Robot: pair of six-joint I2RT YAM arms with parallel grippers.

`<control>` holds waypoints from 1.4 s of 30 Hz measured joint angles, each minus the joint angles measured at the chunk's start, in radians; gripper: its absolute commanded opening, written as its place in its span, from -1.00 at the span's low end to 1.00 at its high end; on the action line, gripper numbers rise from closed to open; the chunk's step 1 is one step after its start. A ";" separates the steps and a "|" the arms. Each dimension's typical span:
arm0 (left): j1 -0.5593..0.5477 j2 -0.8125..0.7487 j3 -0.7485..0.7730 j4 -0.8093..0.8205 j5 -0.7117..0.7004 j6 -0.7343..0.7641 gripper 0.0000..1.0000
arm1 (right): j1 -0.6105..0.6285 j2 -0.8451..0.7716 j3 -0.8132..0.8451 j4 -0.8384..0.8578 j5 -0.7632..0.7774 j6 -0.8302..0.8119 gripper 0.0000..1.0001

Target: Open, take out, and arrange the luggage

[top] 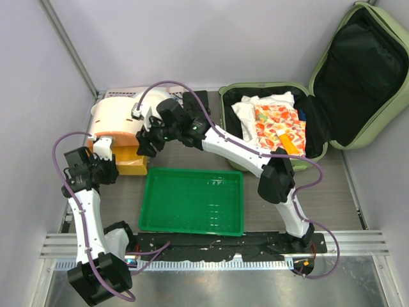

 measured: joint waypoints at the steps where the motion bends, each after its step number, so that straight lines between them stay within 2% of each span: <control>1: 0.000 0.000 0.000 0.000 0.000 0.000 -1.00 | -0.002 -0.001 0.007 0.000 0.000 0.000 -0.02; 4: 0.000 -0.001 0.000 0.000 0.000 0.000 -1.00 | -0.010 -0.013 0.000 -0.003 0.000 -0.010 -0.15; 9: 0.000 -0.001 0.000 0.000 0.000 0.000 -1.00 | -0.037 -0.071 -0.092 -0.018 -0.002 -0.016 -0.13; 12: 0.000 -0.001 0.000 0.000 0.000 0.001 -1.00 | -0.092 -0.116 -0.142 -0.053 -0.011 -0.016 0.09; 13: 0.000 -0.001 0.000 0.000 0.000 0.001 -1.00 | -0.117 -0.129 -0.151 -0.067 -0.014 -0.013 0.23; 14: 0.000 -0.001 0.000 0.000 0.000 0.001 -1.00 | -0.152 -0.146 -0.163 -0.080 -0.019 -0.015 0.27; 17: 0.000 -0.001 0.000 0.000 0.000 0.002 -1.00 | -0.299 -0.215 -0.212 -0.128 -0.026 -0.028 0.28; 21: 0.000 -0.002 0.000 0.000 0.000 0.003 -1.00 | -0.560 -0.308 -0.291 -0.189 -0.013 -0.045 0.22; 25: 0.000 -0.002 0.000 -0.001 -0.001 0.004 -1.00 | -0.824 -0.332 -0.327 -0.271 0.019 -0.096 0.18; 30: 0.000 -0.003 0.000 -0.002 -0.001 0.005 -1.00 | -1.032 -0.324 -0.396 -0.394 0.106 -0.211 0.16; 35: 0.000 -0.003 0.000 -0.002 -0.001 0.005 -1.00 | -1.109 -0.298 -0.456 -0.438 0.181 -0.315 0.10; 42: 0.000 -0.003 0.000 -0.003 -0.003 0.003 -1.00 | -1.103 -0.298 -0.546 -0.453 0.198 -0.360 0.08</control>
